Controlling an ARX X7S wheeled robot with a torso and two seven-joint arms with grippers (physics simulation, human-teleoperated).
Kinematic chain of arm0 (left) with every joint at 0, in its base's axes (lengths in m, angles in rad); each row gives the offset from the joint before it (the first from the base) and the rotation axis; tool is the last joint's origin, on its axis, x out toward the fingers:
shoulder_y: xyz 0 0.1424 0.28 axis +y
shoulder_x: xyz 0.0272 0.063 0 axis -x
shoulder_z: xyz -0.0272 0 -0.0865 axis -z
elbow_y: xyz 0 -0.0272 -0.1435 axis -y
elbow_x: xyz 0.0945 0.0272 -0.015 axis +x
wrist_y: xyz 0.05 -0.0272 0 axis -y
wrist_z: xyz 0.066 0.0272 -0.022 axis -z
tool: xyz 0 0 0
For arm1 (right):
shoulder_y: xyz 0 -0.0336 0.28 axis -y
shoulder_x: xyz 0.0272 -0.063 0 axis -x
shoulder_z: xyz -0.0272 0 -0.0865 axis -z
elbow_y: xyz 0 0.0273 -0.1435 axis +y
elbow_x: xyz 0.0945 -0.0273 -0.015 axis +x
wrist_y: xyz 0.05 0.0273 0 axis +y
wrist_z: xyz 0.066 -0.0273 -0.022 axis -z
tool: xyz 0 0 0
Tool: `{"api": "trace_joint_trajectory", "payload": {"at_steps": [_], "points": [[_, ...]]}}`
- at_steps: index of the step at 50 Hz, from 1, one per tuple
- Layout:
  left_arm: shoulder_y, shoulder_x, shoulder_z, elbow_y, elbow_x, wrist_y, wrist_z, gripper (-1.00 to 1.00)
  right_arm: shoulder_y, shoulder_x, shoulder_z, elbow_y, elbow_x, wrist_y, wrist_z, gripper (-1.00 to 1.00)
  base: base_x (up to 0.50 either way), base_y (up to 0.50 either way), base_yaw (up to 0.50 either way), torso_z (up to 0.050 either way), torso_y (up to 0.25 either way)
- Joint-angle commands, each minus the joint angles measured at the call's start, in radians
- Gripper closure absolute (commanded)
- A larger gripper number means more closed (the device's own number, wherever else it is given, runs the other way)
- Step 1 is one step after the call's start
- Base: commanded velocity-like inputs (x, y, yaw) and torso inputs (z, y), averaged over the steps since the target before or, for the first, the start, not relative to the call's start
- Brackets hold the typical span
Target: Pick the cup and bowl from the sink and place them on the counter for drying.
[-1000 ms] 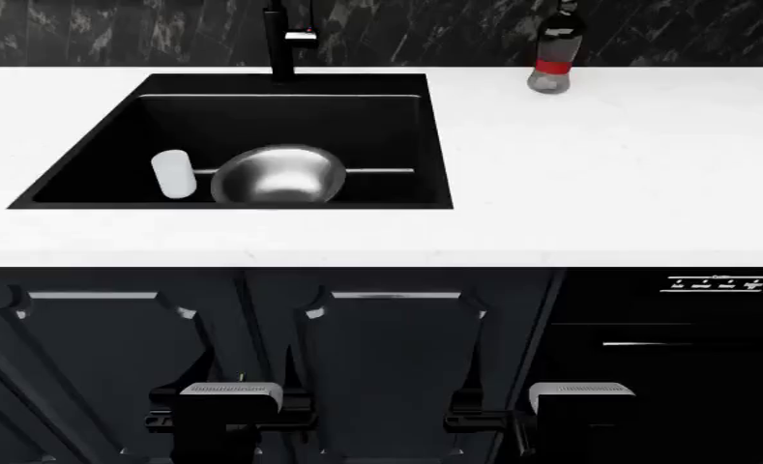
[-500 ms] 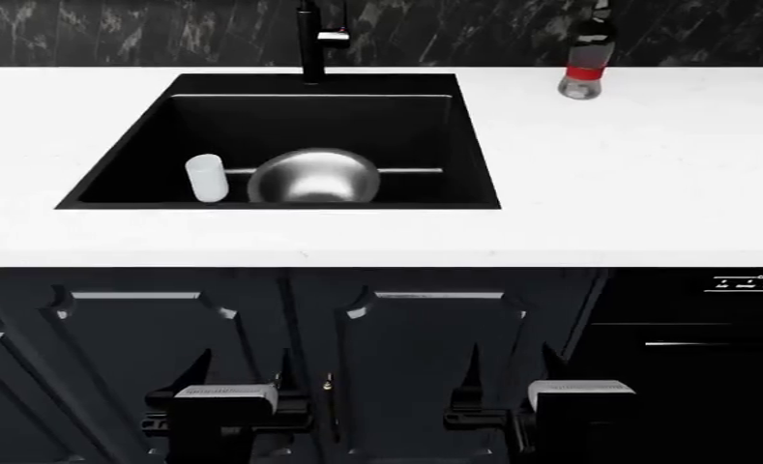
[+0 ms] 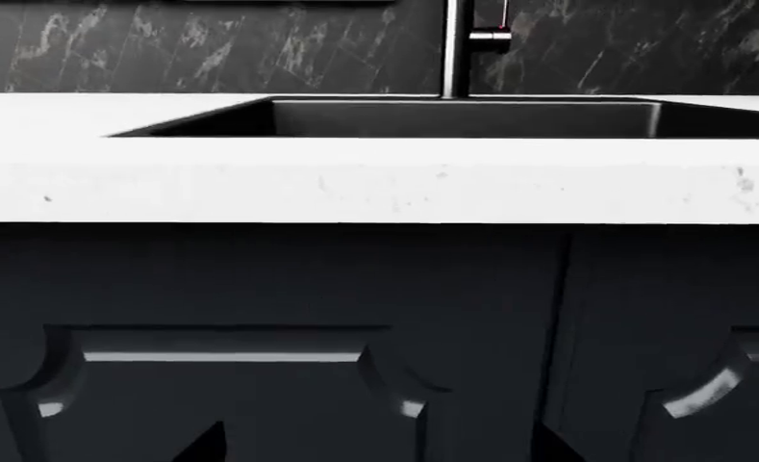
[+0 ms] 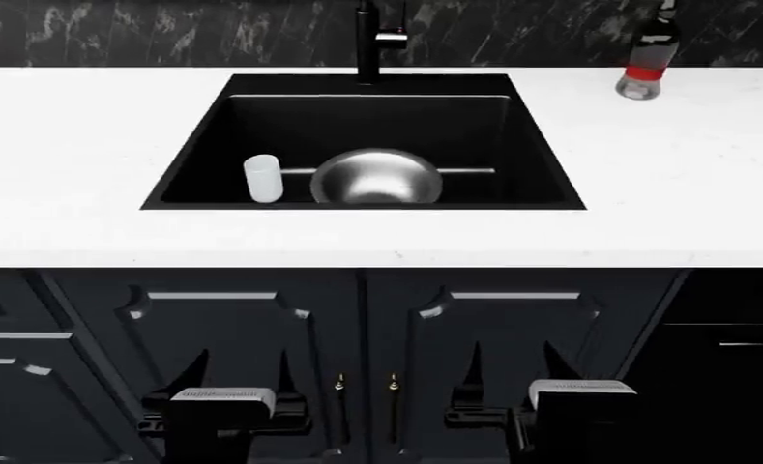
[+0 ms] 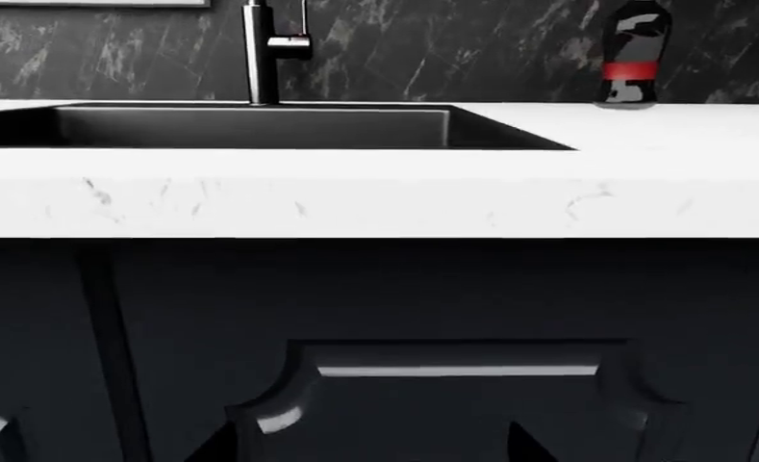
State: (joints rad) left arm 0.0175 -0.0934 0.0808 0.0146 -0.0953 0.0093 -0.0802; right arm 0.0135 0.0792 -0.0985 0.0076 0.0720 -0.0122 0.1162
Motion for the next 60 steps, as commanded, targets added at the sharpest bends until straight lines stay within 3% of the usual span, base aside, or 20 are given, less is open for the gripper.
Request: {"api": "trace_joint_trajectory", "payload": {"at_steps": [1,35,55,57,60], "points": [[-0.001,-0.013,0.031,0.004,0.009,0.035,-0.010,-1.00,0.000,0.013,-0.016,-0.001,0.007,0.004,0.017,-1.00,0.00,0.00,0.00,0.050,0.000],[0.004,-0.043,0.058,0.012,-0.013,0.062,-0.044,-1.00,0.007,0.043,-0.058,0.002,0.023,0.004,0.062,-1.00,0.00,0.00,0.00,0.050,0.000],[0.012,-0.051,0.062,0.062,-0.047,0.005,-0.070,-1.00,0.000,0.056,-0.062,-0.028,0.064,0.019,0.075,-1.00,0.00,0.00,0.00,0.000,0.000],[0.013,-0.064,0.054,0.127,-0.060,-0.046,-0.078,-1.00,-0.002,0.064,-0.045,-0.093,0.125,0.085,0.064,-1.00,0.00,0.00,0.00,0.000,0.000],[-0.040,-0.122,0.052,0.250,-0.108,-0.225,-0.046,-1.00,0.046,0.144,-0.029,-0.322,0.194,0.345,0.061,-1.00,0.00,0.00,0.00,0.000,0.000]]}}
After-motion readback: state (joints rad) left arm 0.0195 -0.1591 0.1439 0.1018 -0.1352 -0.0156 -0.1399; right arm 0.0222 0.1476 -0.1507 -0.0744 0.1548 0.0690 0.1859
